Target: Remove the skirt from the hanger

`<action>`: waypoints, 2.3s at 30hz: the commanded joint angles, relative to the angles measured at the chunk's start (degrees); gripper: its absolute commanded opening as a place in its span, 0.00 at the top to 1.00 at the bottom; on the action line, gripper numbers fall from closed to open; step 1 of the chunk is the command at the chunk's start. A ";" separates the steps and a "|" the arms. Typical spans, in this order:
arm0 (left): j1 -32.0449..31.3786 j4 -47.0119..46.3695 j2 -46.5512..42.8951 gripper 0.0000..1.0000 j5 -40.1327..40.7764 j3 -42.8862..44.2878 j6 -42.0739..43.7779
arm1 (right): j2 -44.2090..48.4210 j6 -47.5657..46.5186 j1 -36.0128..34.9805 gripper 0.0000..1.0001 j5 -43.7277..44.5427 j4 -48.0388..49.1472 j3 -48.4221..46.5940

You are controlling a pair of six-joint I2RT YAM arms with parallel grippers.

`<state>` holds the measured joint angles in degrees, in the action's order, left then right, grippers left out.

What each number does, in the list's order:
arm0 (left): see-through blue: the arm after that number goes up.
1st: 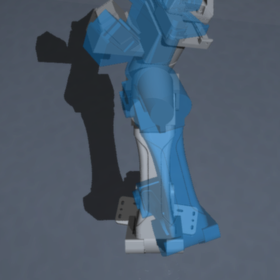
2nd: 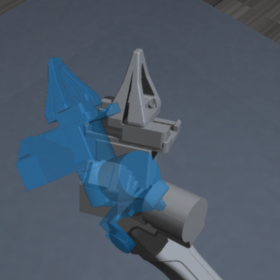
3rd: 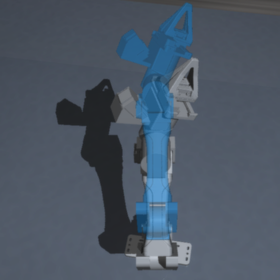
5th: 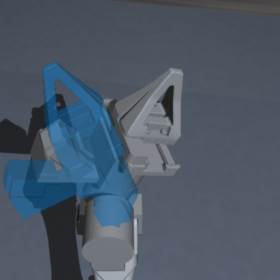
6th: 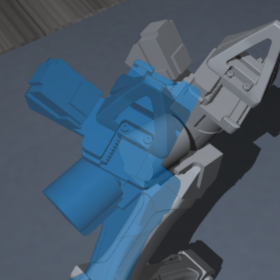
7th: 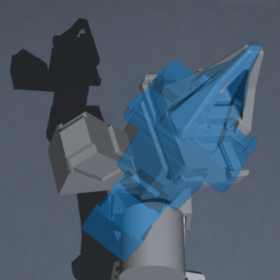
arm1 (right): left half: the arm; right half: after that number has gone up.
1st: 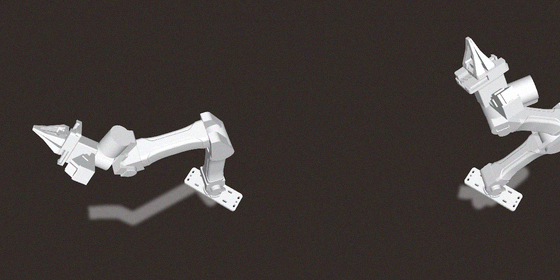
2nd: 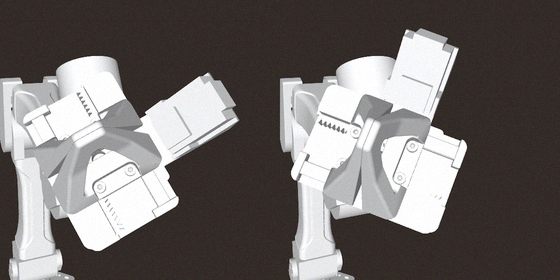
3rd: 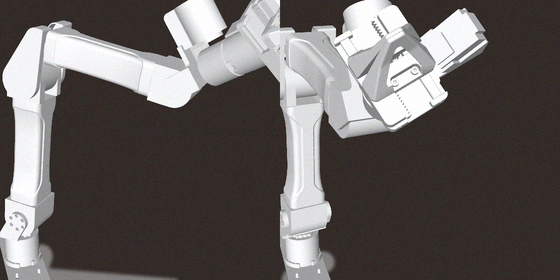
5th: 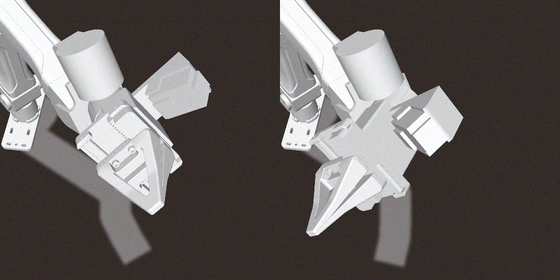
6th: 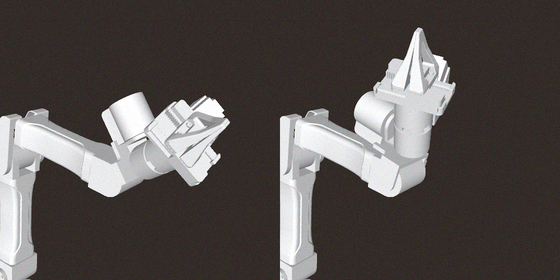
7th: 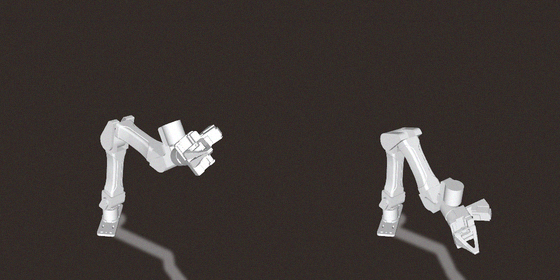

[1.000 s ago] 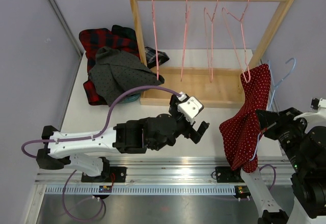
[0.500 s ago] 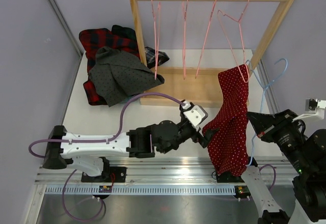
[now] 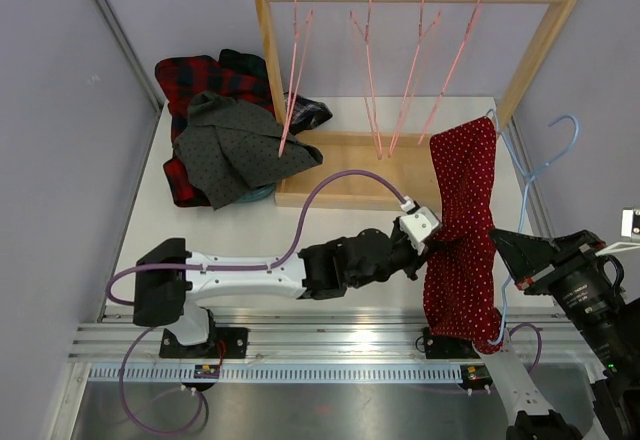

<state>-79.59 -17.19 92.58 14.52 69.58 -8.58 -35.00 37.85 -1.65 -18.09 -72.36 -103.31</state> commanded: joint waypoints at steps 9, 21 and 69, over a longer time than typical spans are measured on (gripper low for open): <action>-8.81 -7.95 -10.40 1.00 7.44 -36.25 -21.90 | -5.78 -3.13 0.16 1.00 6.57 6.70 -6.47; -29.39 12.44 -6.36 1.00 27.31 -31.80 -40.81 | -9.02 -4.80 0.07 1.00 12.02 21.00 7.32; 1.77 55.27 -35.78 1.00 35.33 -7.36 -7.65 | -15.21 -14.73 0.16 0.01 27.40 28.86 13.92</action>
<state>-88.60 35.66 63.70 51.16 57.91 -31.07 -54.54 24.51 -1.65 7.44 -40.75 -90.67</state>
